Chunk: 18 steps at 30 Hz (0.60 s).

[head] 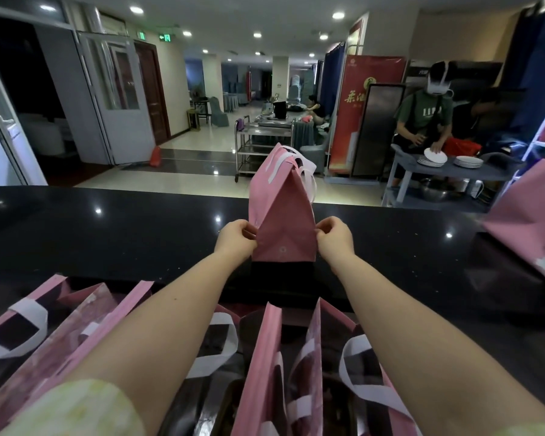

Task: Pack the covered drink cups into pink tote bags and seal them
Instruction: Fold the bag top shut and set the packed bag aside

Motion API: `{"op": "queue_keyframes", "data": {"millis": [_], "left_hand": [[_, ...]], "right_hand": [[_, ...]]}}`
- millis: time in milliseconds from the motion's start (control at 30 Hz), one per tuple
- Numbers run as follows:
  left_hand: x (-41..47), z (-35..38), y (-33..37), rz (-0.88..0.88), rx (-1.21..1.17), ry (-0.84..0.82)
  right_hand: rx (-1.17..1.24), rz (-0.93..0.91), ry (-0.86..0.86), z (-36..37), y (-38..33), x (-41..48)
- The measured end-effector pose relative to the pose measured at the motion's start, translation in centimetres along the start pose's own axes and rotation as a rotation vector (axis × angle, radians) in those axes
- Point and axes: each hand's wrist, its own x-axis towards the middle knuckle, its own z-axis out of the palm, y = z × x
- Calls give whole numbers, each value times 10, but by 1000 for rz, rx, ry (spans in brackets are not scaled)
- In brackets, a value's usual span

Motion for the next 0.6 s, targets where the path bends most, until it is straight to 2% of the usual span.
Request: {"op": "queue_keyframes", "data": {"millis": [333,433,500,600], "left_hand": [[-23,5,-1,7,-37,-18],[-30,-7,2,59,34,-8],[-34,-20,4,116,98,9],[-42,-46,5,177,192,33]], "right_hand": [[1,-1,109,-15,5,-35],[104,-106,165,-18,-8,-46],[134,-225,102,-16,-20,-53],[69,-383,-141,-2,-35,-66]]}}
